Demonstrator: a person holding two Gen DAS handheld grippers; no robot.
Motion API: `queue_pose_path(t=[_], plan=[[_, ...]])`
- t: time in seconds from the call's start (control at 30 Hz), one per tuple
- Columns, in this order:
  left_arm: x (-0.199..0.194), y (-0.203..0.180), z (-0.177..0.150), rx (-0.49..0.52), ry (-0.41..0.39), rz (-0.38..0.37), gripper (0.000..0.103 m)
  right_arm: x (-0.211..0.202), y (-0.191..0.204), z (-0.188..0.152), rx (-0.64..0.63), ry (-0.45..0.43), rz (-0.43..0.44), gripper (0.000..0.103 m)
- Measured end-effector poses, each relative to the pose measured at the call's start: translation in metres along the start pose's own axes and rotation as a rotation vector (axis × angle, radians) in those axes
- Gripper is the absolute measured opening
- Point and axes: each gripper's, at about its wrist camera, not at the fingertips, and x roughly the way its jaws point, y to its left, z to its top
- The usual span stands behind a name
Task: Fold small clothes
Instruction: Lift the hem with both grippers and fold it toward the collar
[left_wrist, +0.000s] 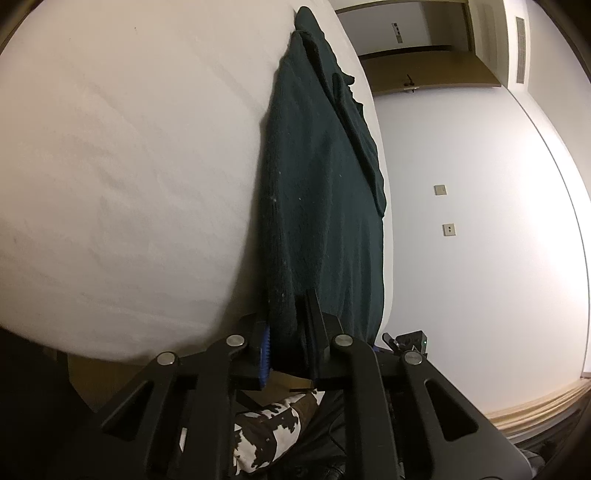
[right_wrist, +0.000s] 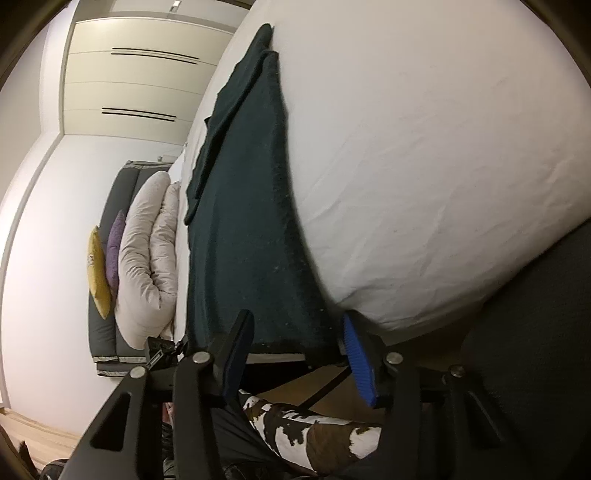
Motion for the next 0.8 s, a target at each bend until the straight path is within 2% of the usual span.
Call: queue_pose_path(t=[0.27,0.33,0.4,0.47,0.67,0.8], plan=[[0.004,-0.004,-0.008,0.002,0.01,0.02,0.007,0.016,0.007,-0.002,-0.041,0.089,-0.054,0.046],[0.008,-0.009,-0.009,0.01,0.001,0.03,0.005,0.021,0.009,-0.004,-0.056,0.105,-0.067,0.027],[0.007,-0.014,-0.009,0.021,-0.019,0.043,0.005,0.022,0.012,-0.006,-0.07,0.102,-0.08,0.017],[0.0,-0.016,-0.007,0.036,-0.041,0.045,0.004,0.018,0.012,-0.005,-0.073,0.082,-0.085,0.012],[-0.01,-0.027,-0.006,0.064,-0.101,0.046,0.004,0.008,0.026,-0.004,-0.112,0.012,-0.091,0.008],[-0.02,-0.029,-0.008,0.053,-0.136,0.013,0.004,0.002,0.036,-0.003,-0.133,-0.02,-0.074,0.007]])
